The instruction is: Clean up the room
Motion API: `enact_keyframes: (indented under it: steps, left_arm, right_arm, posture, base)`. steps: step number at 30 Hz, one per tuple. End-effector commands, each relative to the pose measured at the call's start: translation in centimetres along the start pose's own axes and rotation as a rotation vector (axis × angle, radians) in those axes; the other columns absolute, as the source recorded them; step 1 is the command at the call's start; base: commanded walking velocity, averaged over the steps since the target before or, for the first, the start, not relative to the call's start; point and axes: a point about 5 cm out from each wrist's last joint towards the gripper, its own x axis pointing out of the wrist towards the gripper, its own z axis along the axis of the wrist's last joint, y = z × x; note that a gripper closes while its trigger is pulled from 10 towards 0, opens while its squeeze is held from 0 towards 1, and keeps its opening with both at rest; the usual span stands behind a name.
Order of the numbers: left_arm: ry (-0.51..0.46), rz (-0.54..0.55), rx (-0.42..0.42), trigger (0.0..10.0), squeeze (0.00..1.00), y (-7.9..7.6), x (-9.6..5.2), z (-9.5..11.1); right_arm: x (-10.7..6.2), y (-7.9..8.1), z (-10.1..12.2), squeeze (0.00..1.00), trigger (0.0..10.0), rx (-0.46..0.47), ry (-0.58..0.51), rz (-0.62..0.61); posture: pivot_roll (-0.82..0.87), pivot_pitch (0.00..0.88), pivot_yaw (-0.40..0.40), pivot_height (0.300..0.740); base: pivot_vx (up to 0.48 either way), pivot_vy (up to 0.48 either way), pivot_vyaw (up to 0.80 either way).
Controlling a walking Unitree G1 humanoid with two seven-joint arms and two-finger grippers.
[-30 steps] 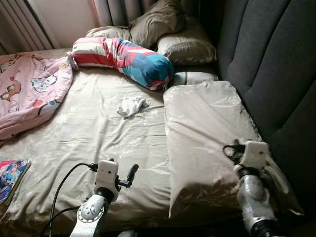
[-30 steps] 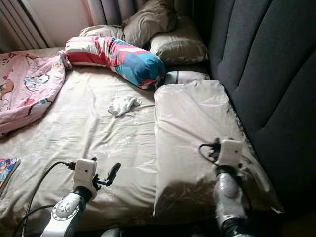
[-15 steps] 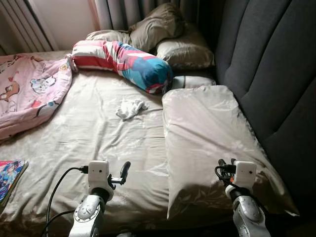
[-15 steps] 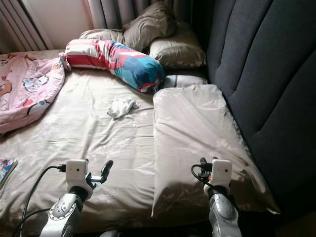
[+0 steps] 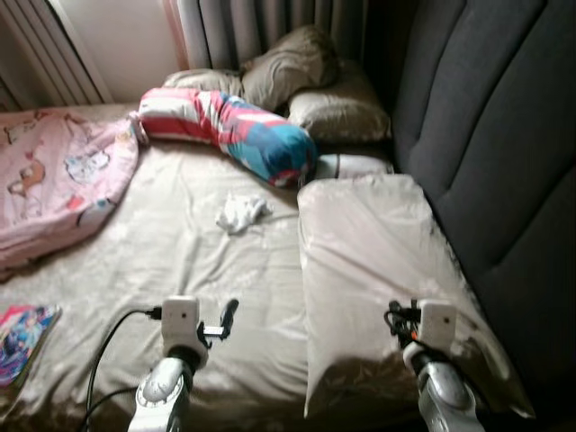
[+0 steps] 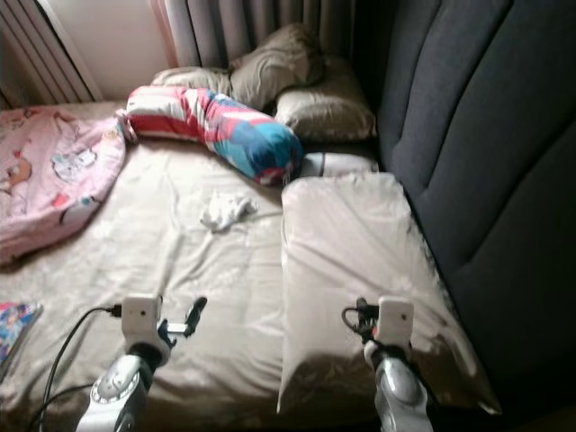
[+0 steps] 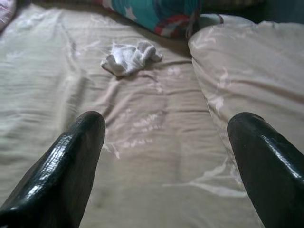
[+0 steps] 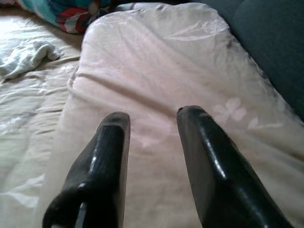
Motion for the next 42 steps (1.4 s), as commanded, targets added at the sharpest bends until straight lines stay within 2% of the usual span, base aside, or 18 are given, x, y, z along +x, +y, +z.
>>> enact_keyframes:
  steps: [1, 3, 7, 10, 14, 18, 22, 23, 29, 31, 36, 42]
  left_arm:
    - [0.033, 0.020, -0.007, 10.0, 0.00, 0.6, -0.3, -0.8]
    - [0.070, 0.047, -0.031, 10.0, 0.00, 1.1, -0.6, -1.6]
    - [0.134, 0.062, -0.016, 10.0, 0.00, 1.6, -1.1, -2.9]
    - [0.194, 0.070, -0.009, 10.0, 0.00, 2.0, -1.7, -4.2]
    - [0.288, 0.062, 0.027, 10.0, 0.00, 2.3, -2.7, -5.9]
    - [0.430, 0.067, 0.044, 10.0, 0.00, 2.6, -4.1, -8.2]
    - [0.486, 0.087, 0.034, 10.0, 0.00, 2.9, -4.9, -9.1]
    - [0.536, 0.101, 0.035, 10.0, 0.00, 3.1, -5.7, -9.9]
    - [0.645, 0.150, 0.033, 10.0, 0.00, 3.5, -7.5, -11.6]
    - [0.654, 0.151, 0.034, 10.0, 0.00, 3.5, -7.7, -11.8]
    - [0.693, 0.153, 0.038, 10.0, 0.00, 3.4, -8.6, -12.5]
    - [0.732, 0.156, 0.042, 10.0, 0.00, 3.3, -9.3, -13.0]
  right_arm:
    - [-0.4, 0.0, -1.0, 0.00, 10.0, 0.001, 0.041, -0.003]
    - [-0.6, -0.3, -1.4, 0.00, 10.0, 0.000, 0.059, -0.010]
    - [-1.0, -0.7, -2.1, 0.00, 10.0, -0.013, 0.089, -0.023]
    - [-1.7, -1.2, -3.5, 0.00, 10.0, 0.002, 0.151, -0.057]
    - [-3.3, -1.9, -6.0, 0.00, 10.0, 0.048, 0.268, -0.099]
    - [-5.2, -2.0, -8.6, 0.00, 10.0, 0.023, 0.407, -0.109]
    - [-6.1, -2.1, -9.6, 0.00, 10.0, 0.016, 0.459, -0.111]
    - [-6.8, -2.3, -10.2, 0.00, 10.0, 0.022, 0.494, -0.120]
    - [-8.6, -2.9, -11.8, 0.00, 10.0, 0.013, 0.588, -0.146]
    - [-8.8, -2.9, -12.0, 0.00, 10.0, 0.009, 0.599, -0.146]
    - [-10.5, -3.6, -13.3, 0.00, 10.0, -0.006, 0.682, -0.174]
    - [-11.8, -3.5, -14.2, 0.00, 10.0, 0.000, 0.733, -0.179]
  posture:
    - [-0.02, 0.131, 0.035, 0.740]
    - [-0.02, 0.131, 0.035, 0.740]
    - [-0.02, 0.140, 0.032, 0.740]
    - [-0.02, 0.139, 0.031, 0.740]
    - [-0.01, 0.140, 0.032, 0.740]
    - [-0.01, 0.140, 0.036, 0.740]
    - [-0.01, 0.142, 0.039, 0.740]
    - [-0.01, 0.145, 0.039, 0.740]
    - [-0.03, 0.146, 0.039, 0.740]
    - [-0.03, 0.146, 0.039, 0.740]
    - [-0.03, 0.150, 0.038, 0.740]
    - [-0.02, 0.156, 0.042, 0.740]
  base:
    - [0.000, 0.000, 0.00]
    - [0.000, 0.000, 0.00]
    - [0.000, 0.000, 0.00]
    - [0.000, 0.000, 0.00]
    - [0.000, 0.000, 0.00]
    - [0.000, 0.000, 0.00]
    - [0.000, 0.000, 0.00]
    - [0.000, 0.000, 0.00]
    - [0.000, 0.000, 0.00]
    - [0.000, 0.000, 0.00]
    - [0.000, 0.000, 0.00]
    - [0.000, 0.000, 0.00]
